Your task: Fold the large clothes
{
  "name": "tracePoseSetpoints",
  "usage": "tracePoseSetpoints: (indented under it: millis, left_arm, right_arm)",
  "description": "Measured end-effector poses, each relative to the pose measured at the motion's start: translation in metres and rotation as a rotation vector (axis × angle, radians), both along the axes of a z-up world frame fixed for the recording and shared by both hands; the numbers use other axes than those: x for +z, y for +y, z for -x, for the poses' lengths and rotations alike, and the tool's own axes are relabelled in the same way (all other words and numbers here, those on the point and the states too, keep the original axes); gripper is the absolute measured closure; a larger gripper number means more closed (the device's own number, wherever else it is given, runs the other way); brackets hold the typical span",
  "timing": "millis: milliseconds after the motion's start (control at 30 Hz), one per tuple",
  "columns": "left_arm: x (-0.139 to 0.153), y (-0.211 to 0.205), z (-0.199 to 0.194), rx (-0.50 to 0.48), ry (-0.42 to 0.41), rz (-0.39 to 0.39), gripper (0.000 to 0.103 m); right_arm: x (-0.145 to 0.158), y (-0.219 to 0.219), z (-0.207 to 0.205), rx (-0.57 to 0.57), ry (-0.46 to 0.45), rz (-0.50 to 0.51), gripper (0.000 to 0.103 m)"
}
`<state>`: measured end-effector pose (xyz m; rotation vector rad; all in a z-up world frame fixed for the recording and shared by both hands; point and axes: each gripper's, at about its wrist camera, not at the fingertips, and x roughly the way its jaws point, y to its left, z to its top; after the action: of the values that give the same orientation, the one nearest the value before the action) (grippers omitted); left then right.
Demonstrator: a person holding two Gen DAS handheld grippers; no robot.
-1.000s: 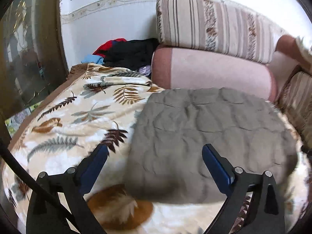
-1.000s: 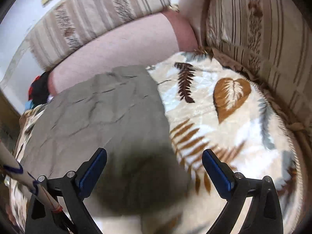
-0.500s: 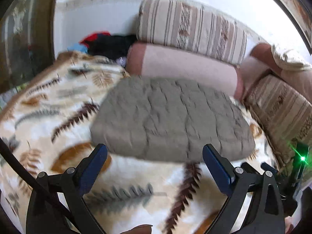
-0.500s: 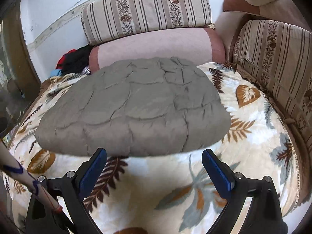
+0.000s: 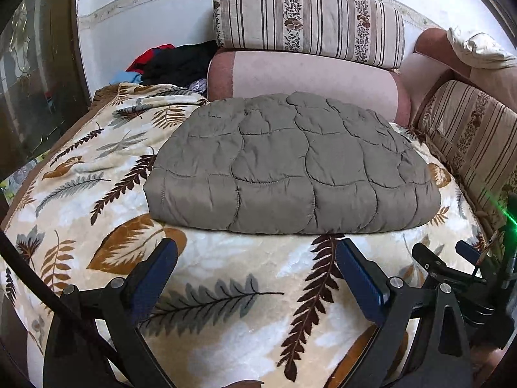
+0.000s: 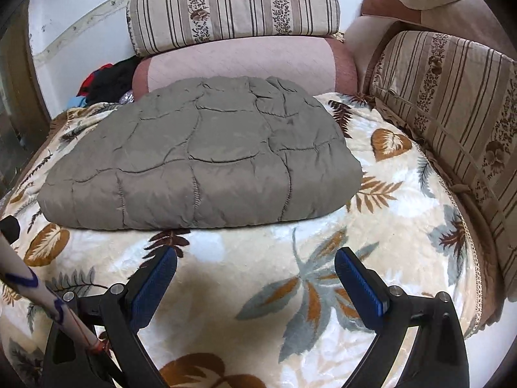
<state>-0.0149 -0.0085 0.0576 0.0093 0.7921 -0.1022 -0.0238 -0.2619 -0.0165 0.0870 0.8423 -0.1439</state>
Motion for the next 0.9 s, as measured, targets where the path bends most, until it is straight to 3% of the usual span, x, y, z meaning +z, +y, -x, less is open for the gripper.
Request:
tracePoseSetpoints:
  millis: [900]
  left_arm:
    - [-0.029, -0.019, -0.004, -0.041, 0.078, -0.015, 0.005]
  right_arm:
    - [-0.02, 0.016, -0.008, -0.002, 0.073, 0.083, 0.002]
